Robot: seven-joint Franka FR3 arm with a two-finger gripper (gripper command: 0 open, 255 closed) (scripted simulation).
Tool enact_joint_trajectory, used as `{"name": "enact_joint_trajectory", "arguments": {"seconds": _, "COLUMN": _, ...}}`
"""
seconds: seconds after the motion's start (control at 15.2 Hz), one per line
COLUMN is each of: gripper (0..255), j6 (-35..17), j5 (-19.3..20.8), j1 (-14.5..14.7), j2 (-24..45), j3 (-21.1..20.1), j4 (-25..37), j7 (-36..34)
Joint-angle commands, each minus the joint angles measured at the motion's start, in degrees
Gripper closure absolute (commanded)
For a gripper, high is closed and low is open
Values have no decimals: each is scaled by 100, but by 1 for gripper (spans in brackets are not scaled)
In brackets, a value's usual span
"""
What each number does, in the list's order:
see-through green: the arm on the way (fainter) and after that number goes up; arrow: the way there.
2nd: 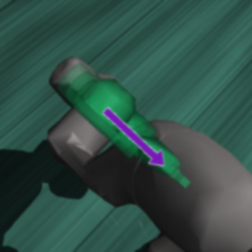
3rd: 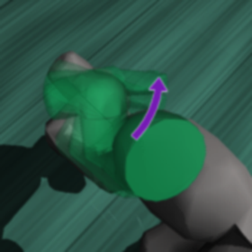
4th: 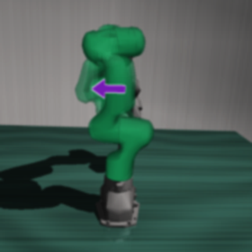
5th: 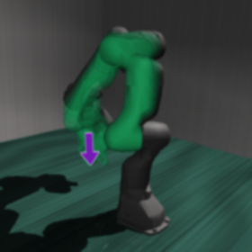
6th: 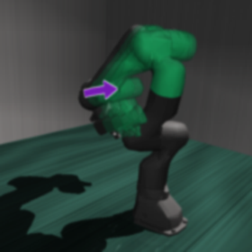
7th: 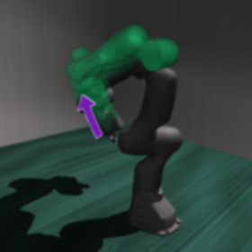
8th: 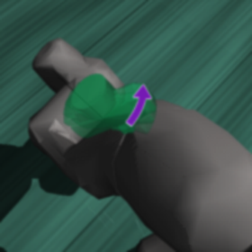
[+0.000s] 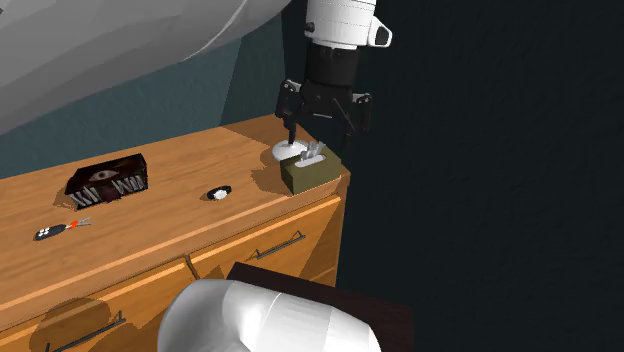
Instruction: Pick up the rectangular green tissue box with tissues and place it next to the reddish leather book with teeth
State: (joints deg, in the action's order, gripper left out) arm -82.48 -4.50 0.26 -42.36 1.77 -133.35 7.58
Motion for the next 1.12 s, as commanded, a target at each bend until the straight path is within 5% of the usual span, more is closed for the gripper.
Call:
{"name": "enact_joint_trajectory", "arguments": {"seconds": 0.0, "gripper": 0, "j6": 0, "j5": 0, "j1": 0, "j2": 0, "j3": 0, "j4": 0, "j7": 0}}
{"name": "enact_joint_trajectory", "arguments": {"seconds": 1.06, "gripper": 0, "j6": -3490, "j5": -1311, "j1": 529, "j2": 2307, "j3": 308, "j4": -359, "j7": 1086}}
